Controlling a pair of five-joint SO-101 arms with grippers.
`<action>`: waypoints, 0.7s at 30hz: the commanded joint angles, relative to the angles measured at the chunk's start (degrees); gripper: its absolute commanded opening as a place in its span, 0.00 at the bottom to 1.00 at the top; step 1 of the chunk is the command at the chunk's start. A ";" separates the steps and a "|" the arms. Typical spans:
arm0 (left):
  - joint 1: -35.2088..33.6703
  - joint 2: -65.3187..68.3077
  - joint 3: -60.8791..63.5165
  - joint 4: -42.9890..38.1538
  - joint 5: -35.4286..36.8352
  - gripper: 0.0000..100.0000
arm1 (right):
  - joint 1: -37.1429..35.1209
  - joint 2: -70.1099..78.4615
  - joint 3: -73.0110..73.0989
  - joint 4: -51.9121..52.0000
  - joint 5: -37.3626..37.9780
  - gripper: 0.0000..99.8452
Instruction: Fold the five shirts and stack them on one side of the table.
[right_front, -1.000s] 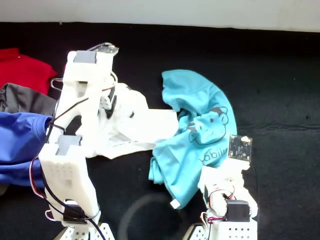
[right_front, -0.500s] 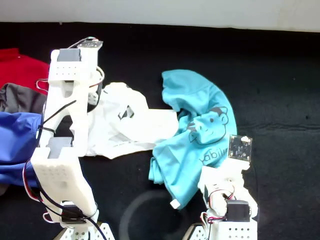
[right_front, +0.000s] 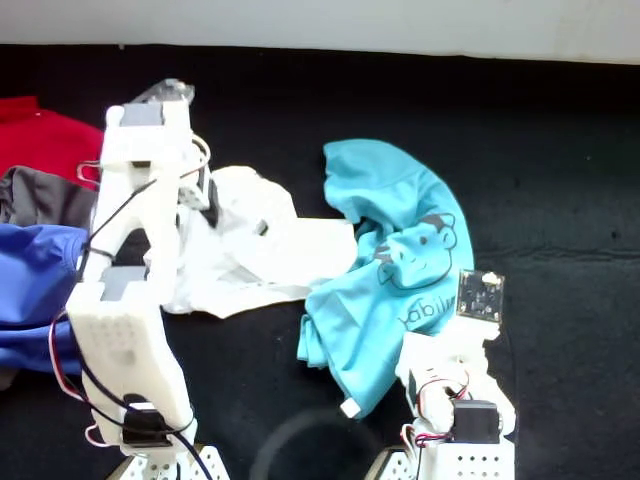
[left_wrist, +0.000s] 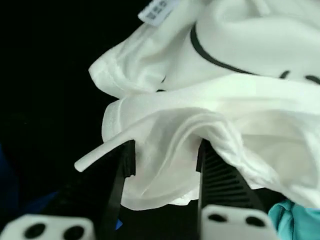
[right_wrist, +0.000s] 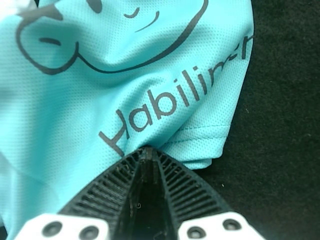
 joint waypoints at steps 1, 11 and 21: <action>-1.80 2.77 -3.74 -0.62 0.44 0.19 | 0.57 -0.22 7.25 -0.92 0.00 0.01; -3.82 2.86 -10.95 4.92 -5.71 0.01 | 0.57 -0.22 7.25 -0.92 0.00 0.01; -17.36 -12.00 -29.05 6.42 -5.63 0.01 | 0.57 -0.22 7.25 -0.92 0.00 0.01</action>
